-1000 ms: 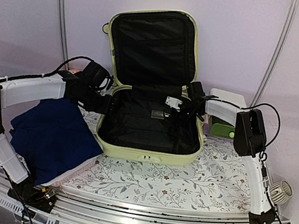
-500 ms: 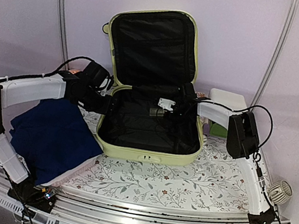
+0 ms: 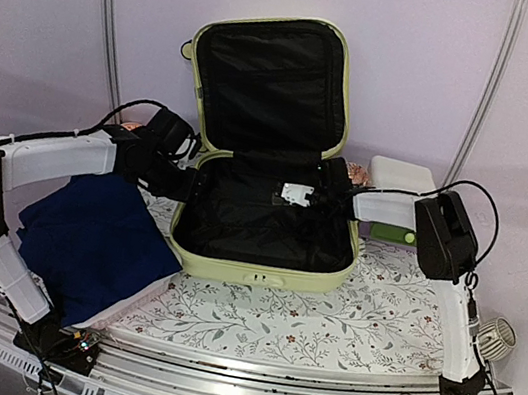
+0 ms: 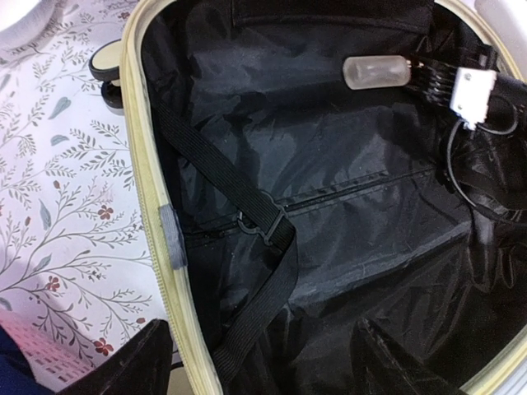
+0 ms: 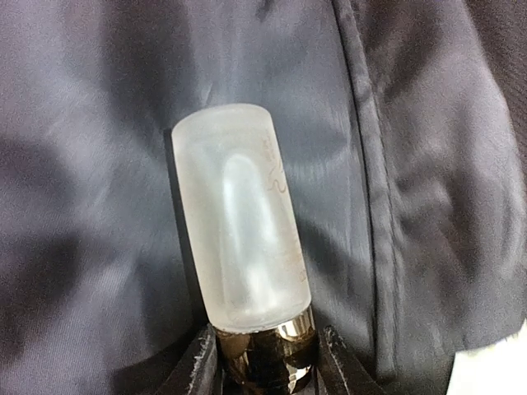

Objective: Open, take out, and arrange the luggage

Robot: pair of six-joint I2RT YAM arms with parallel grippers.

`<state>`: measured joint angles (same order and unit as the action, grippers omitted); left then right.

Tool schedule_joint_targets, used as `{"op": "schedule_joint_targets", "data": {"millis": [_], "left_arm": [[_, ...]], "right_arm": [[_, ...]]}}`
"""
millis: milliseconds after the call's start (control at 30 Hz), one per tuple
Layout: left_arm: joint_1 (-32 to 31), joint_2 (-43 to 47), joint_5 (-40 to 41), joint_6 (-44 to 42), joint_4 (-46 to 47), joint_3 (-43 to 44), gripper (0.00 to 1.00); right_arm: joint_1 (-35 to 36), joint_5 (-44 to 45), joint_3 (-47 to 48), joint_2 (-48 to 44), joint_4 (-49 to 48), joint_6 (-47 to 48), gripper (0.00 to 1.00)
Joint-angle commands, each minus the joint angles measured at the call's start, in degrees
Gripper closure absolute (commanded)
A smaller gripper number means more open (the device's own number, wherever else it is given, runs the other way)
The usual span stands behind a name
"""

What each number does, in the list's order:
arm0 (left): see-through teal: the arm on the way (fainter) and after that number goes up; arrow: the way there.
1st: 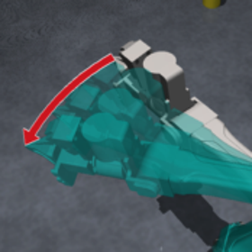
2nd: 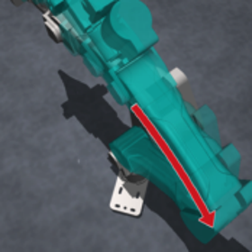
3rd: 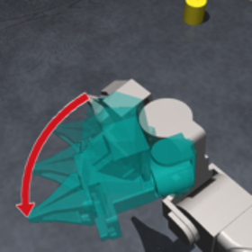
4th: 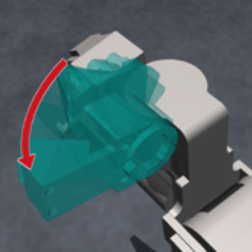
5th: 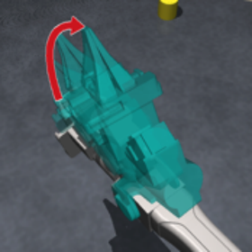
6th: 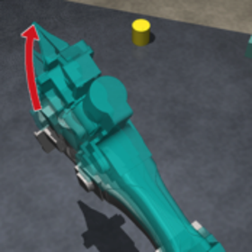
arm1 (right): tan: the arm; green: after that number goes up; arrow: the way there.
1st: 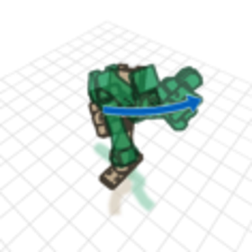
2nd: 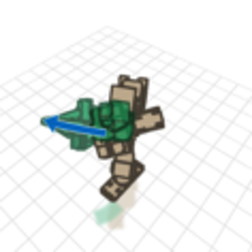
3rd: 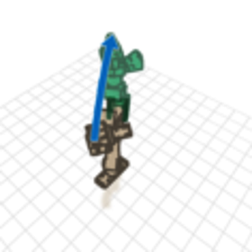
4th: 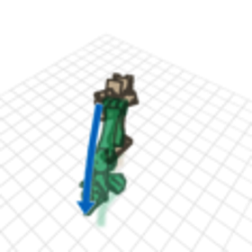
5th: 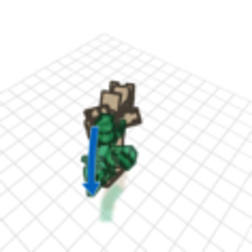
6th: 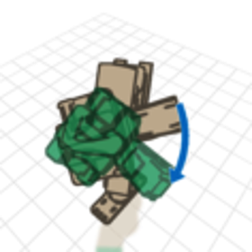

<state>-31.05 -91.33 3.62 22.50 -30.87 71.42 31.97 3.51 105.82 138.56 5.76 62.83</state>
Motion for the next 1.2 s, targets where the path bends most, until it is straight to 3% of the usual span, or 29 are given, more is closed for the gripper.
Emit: {"op": "schedule_joint_targets", "data": {"millis": [0, 467, 600, 833, 1167], "left_arm": [[0.6, 0.7, -0.3, -0.4, 0.3, 0.7, 0.23], [0.5, 2.0, -1.0, -0.1, 0.2, 0.1, 0.23], [0.5, 1.9, -2.1, -0.3, 0.4, 0.6, 0.23], [0.1, 1.8, -3.6, -0.5, 0.5, 2.3, 0.24], [-1.0, 2.3, -4.1, -0.6, -0.6, 4.6, 0.24]], "right_arm": [[0.9, 5.4, -11.6, -10.8, -11.5, 4.3, 0.79], [4.5, 10.2, -32.1, -37.5, -14.8, -0.6, 0.78], [4.1, 10.0, -33.9, -44.4, -5.8, -2.4, 0.75], [-1.4, 7.4, -33.6, -53.1, 12.1, -8.2, 0.75], [-15.2, 8.3, -40.4, -58.4, 17.4, -6.6, 0.78]]}}
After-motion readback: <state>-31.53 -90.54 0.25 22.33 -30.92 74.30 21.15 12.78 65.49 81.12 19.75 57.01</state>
